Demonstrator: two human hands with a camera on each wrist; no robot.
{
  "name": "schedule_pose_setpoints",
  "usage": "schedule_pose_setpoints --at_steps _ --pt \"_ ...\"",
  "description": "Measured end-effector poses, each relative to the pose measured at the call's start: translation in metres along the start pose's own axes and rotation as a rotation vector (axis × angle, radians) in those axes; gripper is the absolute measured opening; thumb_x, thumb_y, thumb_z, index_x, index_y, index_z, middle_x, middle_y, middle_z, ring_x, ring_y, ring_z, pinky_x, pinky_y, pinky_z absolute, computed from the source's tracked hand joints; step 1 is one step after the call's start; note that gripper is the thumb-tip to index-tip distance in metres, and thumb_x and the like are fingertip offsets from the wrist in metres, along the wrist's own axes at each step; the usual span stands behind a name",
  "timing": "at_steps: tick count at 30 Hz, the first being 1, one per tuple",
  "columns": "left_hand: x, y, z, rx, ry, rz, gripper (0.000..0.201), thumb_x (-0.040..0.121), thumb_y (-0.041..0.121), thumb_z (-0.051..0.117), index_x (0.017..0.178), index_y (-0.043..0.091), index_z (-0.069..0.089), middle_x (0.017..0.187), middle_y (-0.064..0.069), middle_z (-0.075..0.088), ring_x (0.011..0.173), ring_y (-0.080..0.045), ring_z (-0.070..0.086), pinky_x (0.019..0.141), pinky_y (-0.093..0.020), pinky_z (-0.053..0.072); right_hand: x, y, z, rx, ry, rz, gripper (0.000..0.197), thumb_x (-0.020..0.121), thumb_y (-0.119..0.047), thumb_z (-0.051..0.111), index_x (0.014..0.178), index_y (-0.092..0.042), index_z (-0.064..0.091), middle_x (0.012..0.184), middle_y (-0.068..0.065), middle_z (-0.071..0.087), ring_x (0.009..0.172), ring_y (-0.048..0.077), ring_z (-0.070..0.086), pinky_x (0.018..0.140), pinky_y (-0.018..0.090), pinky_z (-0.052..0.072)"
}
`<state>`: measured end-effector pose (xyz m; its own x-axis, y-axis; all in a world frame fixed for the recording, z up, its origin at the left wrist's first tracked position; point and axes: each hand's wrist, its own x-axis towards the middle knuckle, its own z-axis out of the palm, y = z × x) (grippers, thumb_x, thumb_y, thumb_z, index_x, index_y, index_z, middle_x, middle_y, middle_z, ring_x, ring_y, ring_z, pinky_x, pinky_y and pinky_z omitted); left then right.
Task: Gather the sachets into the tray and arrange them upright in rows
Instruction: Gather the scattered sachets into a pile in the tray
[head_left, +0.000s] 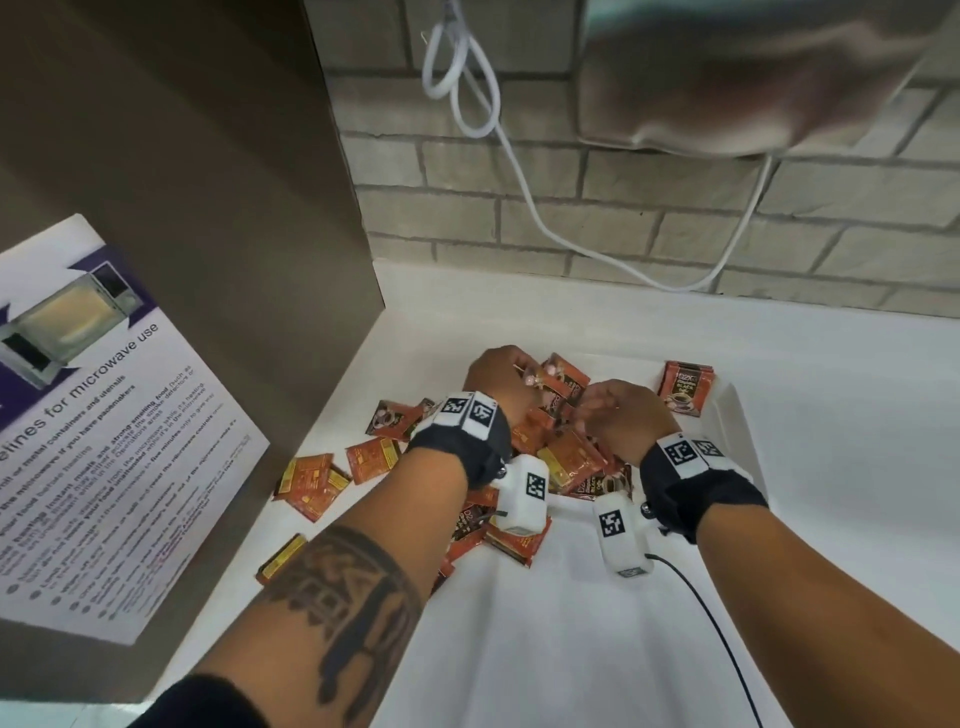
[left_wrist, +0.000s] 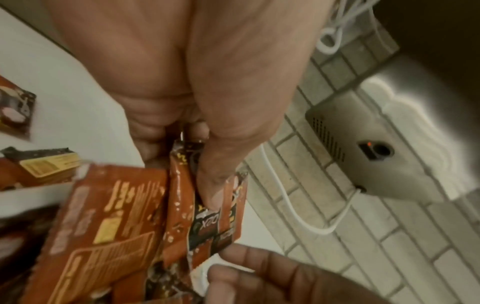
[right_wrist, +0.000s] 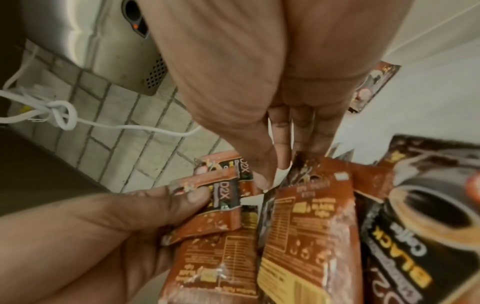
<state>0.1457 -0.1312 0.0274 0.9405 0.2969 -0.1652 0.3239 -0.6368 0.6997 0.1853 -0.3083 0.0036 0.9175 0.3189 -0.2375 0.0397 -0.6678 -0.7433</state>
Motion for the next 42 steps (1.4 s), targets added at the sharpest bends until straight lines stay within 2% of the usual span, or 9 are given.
schedule_pose_setpoints --at_steps 5,8,12,22,25,29,32,37,42 --pt "0.010 0.002 0.015 0.109 -0.007 0.019 0.031 0.083 0.004 0.072 0.108 0.019 0.063 0.118 -0.001 0.065 0.109 -0.022 0.061 0.080 -0.024 0.046 0.001 0.007 -0.007 -0.051 0.079 -0.026 0.031 0.086 -0.008 0.061 0.113 -0.023 0.062 0.106 -0.009 0.064 0.102 0.014 0.063 0.083 0.024 0.047" --pt "0.006 -0.005 0.016 0.100 0.021 0.018 0.043 0.080 0.013 0.079 0.116 0.024 0.057 0.120 0.003 0.064 0.109 -0.021 0.061 0.088 -0.031 0.052 0.002 0.007 -0.012 -0.065 0.132 -0.019 0.033 0.089 -0.013 0.060 0.120 -0.023 0.061 0.115 -0.007 0.062 0.102 0.016 0.062 0.078 0.025 0.045" --pt "-0.019 -0.026 -0.001 0.007 0.148 0.021 0.044 0.087 0.032 0.073 0.126 0.024 0.055 0.127 0.004 0.056 0.109 -0.016 0.054 0.087 -0.024 0.039 0.002 -0.005 -0.009 -0.053 0.156 -0.144 0.025 0.090 -0.015 0.062 0.111 -0.027 0.066 0.113 -0.006 0.066 0.099 0.012 0.063 0.080 0.026 0.047" --pt "-0.051 -0.146 -0.065 0.322 0.112 -0.300 0.057 0.091 0.030 0.064 0.143 0.019 0.044 0.148 -0.011 0.041 0.128 -0.036 0.048 0.106 -0.045 0.043 0.007 -0.089 0.067 -0.187 -0.210 -0.362 0.022 0.092 -0.012 0.056 0.101 -0.025 0.071 0.097 -0.013 0.069 0.092 0.006 0.064 0.068 0.009 0.041" --pt "-0.033 -0.152 -0.064 0.328 0.044 -0.282 0.062 0.090 0.041 0.065 0.144 0.021 0.042 0.146 -0.013 0.044 0.129 -0.038 0.048 0.105 -0.047 0.045 0.019 -0.118 0.097 -0.264 -0.300 -0.344 0.015 0.090 -0.015 0.065 0.102 -0.023 0.069 0.103 -0.008 0.068 0.100 0.013 0.064 0.065 0.014 0.040" --pt "-0.008 -0.149 -0.054 0.335 0.040 -0.357 0.074 0.087 0.054 0.066 0.142 0.014 0.037 0.140 -0.017 0.045 0.128 -0.039 0.046 0.103 -0.047 0.045 0.041 -0.131 0.130 -0.676 -0.399 -0.286 0.030 0.087 -0.015 0.067 0.116 -0.012 0.068 0.117 0.004 0.067 0.108 0.025 0.063 0.085 0.029 0.051" --pt "0.006 -0.147 -0.049 0.395 0.042 -0.399 0.083 0.086 0.057 0.066 0.145 0.010 0.031 0.146 -0.018 0.036 0.134 -0.040 0.038 0.107 -0.050 0.040 0.052 -0.122 0.136 -0.887 -0.353 -0.261 0.024 0.074 -0.015 0.075 0.096 -0.008 0.068 0.104 0.009 0.069 0.099 0.032 0.068 0.083 0.040 0.058" --pt "0.020 -0.151 -0.051 0.361 0.016 -0.464 0.090 0.081 0.047 0.078 0.146 0.009 0.029 0.146 -0.019 0.035 0.134 -0.039 0.037 0.106 -0.049 0.039 0.053 -0.108 0.128 -0.980 -0.387 -0.146 0.075 0.084 -0.021 0.075 0.147 -0.005 0.036 0.149 0.023 0.034 0.135 0.041 0.040 0.106 0.048 0.039" --pt "0.022 -0.151 -0.066 0.257 0.033 -0.442 0.065 0.084 0.026 0.079 0.136 0.004 0.046 0.138 -0.016 0.054 0.125 -0.033 0.055 0.094 -0.036 0.047 0.052 -0.102 0.135 -1.203 -0.378 -0.234 0.070 0.093 -0.018 0.053 0.152 -0.002 0.017 0.147 0.024 0.035 0.129 0.041 0.047 0.104 0.052 0.044"
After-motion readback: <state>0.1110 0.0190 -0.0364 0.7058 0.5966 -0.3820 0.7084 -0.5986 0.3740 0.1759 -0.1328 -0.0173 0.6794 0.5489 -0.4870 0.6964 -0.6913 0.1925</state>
